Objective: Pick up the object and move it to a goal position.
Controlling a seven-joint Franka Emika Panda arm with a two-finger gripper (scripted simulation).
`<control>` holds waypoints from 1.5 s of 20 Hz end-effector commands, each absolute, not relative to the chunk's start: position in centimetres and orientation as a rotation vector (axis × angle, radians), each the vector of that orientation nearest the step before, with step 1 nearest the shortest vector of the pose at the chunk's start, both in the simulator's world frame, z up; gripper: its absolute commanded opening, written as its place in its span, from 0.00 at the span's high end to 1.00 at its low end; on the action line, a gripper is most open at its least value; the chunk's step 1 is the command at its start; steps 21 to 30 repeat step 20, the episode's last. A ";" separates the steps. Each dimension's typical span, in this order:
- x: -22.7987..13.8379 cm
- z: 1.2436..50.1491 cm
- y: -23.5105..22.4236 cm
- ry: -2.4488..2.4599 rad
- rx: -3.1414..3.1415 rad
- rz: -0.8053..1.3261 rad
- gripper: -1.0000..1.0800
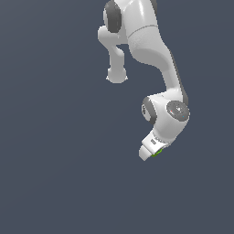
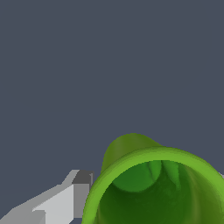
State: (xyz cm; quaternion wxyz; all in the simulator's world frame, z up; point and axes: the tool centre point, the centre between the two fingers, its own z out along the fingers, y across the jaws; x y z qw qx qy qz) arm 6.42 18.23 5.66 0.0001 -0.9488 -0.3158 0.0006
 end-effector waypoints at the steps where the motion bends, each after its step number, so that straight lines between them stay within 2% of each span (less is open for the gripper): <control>1: 7.5 5.8 18.9 -0.992 -2.981 0.000 1.00; 13: 10.2 6.1 20.8 -0.993 -2.981 0.000 1.00; 30: 10.6 6.1 21.0 -0.993 -2.981 0.000 1.00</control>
